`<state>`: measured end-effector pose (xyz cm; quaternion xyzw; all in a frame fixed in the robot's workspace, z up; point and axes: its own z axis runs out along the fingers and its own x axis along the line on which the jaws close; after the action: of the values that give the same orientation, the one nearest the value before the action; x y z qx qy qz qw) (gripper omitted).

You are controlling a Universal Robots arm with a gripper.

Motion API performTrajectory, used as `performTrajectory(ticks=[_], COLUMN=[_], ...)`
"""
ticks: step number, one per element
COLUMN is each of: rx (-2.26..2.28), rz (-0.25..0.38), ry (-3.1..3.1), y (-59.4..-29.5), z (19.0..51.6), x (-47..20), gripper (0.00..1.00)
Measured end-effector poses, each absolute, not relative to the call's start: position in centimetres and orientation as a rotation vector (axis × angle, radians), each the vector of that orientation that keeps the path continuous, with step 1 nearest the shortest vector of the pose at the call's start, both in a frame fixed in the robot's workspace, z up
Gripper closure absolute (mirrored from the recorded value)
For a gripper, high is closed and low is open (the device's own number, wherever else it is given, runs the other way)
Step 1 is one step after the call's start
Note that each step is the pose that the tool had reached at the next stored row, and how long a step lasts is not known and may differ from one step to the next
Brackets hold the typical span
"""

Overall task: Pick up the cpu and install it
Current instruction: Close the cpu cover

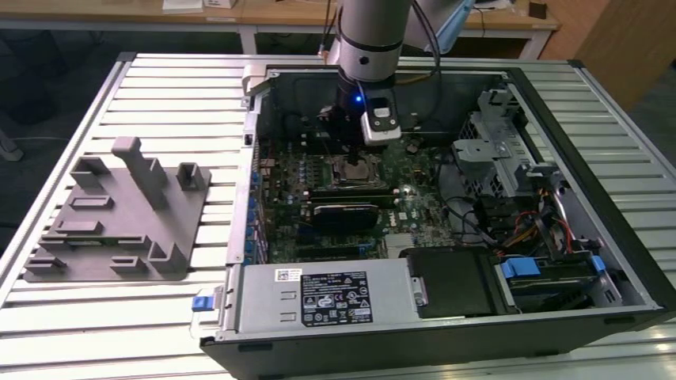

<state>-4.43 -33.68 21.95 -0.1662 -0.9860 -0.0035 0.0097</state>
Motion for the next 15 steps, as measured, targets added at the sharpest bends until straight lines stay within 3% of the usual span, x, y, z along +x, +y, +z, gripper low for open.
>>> performTrajectory(ticks=[15], rx=[-0.115], rz=[-0.007], ry=[-3.119], y=[-33.68], z=[21.91], x=[-4.43], gripper=[0.89])
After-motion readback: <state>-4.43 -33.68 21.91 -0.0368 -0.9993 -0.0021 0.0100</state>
